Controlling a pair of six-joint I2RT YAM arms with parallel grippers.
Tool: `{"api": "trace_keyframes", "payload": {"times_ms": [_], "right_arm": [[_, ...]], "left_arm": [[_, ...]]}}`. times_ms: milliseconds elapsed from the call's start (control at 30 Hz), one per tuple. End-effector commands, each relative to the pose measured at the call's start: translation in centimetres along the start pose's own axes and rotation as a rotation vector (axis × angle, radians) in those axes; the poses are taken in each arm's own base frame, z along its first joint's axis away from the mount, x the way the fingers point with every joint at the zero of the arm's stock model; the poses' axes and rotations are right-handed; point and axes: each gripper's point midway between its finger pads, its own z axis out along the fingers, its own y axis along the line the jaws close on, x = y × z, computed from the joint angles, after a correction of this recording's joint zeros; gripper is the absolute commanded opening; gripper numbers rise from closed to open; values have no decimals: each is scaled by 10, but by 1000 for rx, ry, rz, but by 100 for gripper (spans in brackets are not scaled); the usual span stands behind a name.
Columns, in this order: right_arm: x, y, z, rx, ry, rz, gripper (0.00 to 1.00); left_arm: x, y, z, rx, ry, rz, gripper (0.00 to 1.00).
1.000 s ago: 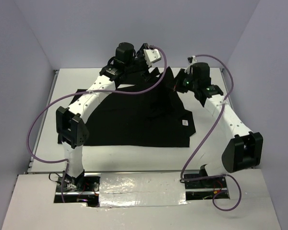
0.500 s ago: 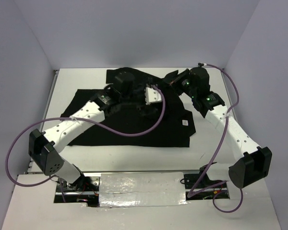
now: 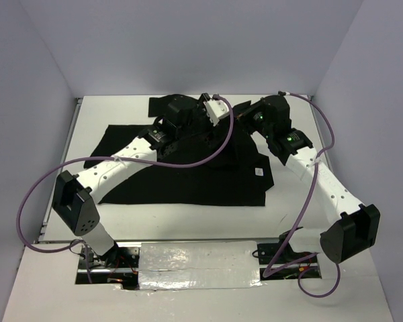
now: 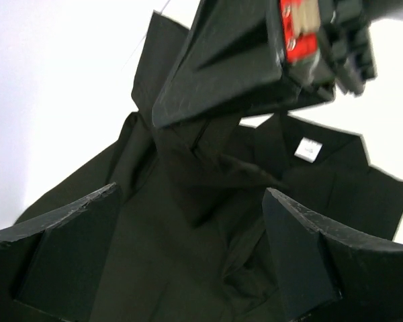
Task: Fold and stack the long sleeve shirts
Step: Fold the shirt
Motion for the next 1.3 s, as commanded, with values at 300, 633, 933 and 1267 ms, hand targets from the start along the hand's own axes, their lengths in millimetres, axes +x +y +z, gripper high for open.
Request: {"api": "trace_keyframes", "payload": {"times_ms": [300, 633, 933, 1267], "right_arm": [[5, 7, -8, -30, -5, 23, 0], [7, 4, -15, -38, -6, 30, 0], [-3, 34, -30, -142, 0, -213, 43], [-63, 62, -109, -534, -43, -1168, 96]], "left_arm": [[-35, 7, 22, -55, -96, -109, 93], [-15, 5, 28, -41, -34, -58, 24], [-14, 7, 19, -24, -67, 64, 0], [-30, 29, -2, 184, -225, 18, 0]]}}
